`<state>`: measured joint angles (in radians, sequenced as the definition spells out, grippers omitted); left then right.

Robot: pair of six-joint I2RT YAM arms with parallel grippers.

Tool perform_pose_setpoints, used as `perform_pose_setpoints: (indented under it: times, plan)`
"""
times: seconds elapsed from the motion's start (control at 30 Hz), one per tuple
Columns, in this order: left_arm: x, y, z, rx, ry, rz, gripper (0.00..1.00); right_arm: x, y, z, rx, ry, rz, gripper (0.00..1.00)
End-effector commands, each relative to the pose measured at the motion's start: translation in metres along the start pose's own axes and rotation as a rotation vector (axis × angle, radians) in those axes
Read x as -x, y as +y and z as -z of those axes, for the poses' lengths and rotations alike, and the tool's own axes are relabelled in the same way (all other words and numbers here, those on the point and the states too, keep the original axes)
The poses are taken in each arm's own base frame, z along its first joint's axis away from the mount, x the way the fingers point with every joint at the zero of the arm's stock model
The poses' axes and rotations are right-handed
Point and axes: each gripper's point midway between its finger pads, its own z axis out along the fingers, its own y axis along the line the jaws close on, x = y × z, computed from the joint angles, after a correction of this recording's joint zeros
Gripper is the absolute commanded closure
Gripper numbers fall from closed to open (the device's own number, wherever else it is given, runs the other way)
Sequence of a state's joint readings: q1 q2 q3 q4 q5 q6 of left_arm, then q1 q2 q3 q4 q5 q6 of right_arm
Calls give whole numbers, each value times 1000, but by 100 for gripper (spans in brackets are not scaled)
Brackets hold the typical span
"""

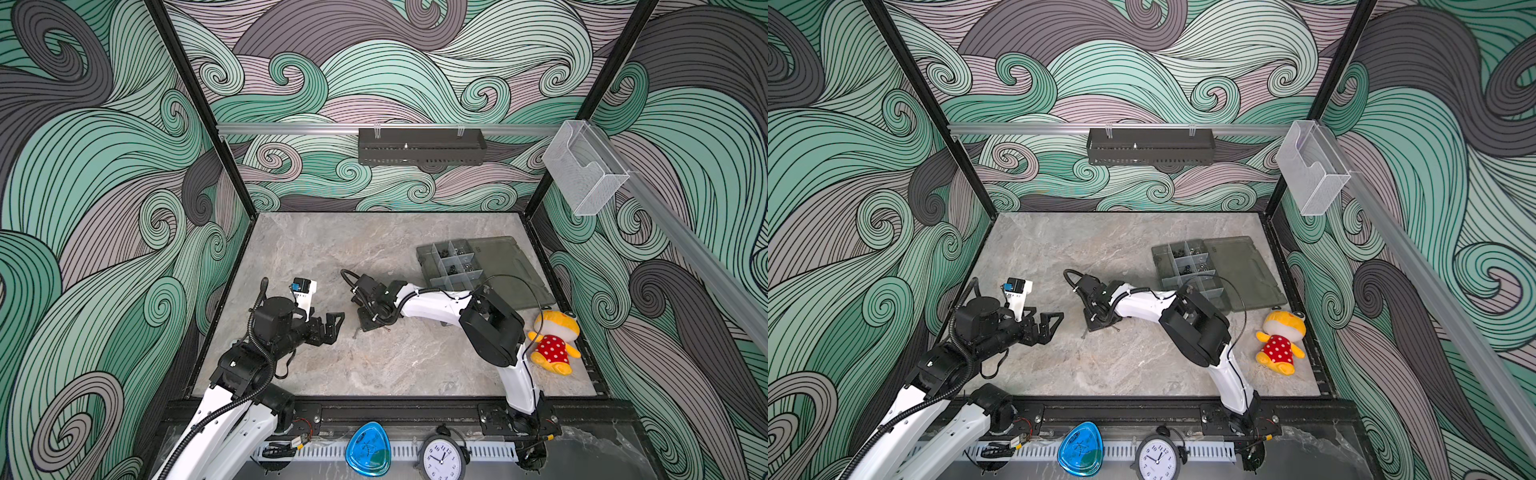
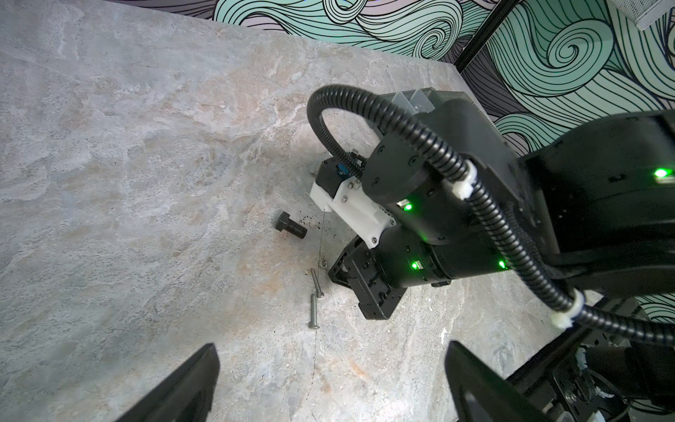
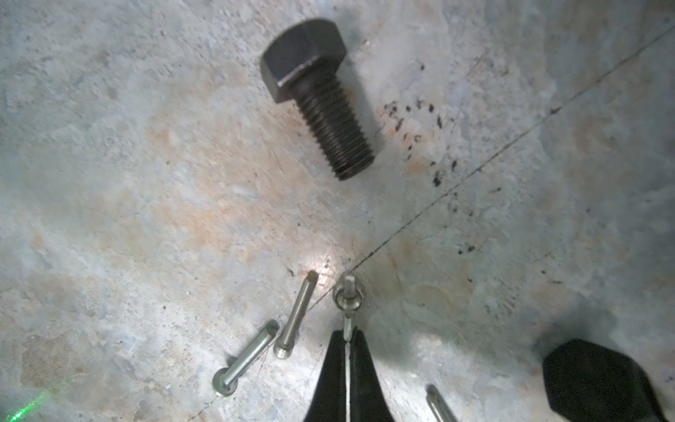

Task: Sort the screws and nuts into containers
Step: Pick up the nut from the center of the table, then place the nut into the container.

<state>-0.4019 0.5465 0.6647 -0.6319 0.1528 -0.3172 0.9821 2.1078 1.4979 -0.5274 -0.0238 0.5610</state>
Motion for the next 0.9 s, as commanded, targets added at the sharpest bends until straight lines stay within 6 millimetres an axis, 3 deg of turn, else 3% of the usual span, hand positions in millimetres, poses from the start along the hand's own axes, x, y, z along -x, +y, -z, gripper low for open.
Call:
perform_pose_setpoints:
  times: [0.0,0.2,0.3,0.4,0.6,0.77,0.87]
  plan:
    - [1,1,-2,5,-1,-10,1,8,-8,10,-29,-30,3,100]
    - [2,-1,-7,-11,5,-18,1,22,-29,40,-38,-90,-7,100]
    - [7,-8,-17,-47,14,-26,1,30,-54,62,-49,-129,-35,100]
    - [17,-24,-32,-127,34,-47,1,38,-90,86,-63,-170,-86,100]
    - [44,-60,-65,-303,112,-89,1,45,-188,129,-144,-235,-225,100]
    - [65,-85,-91,-407,196,-173,1,40,-272,145,-204,-237,-397,100]
    - [71,-94,-105,-439,246,-231,1,40,-309,148,-234,-245,-461,100]
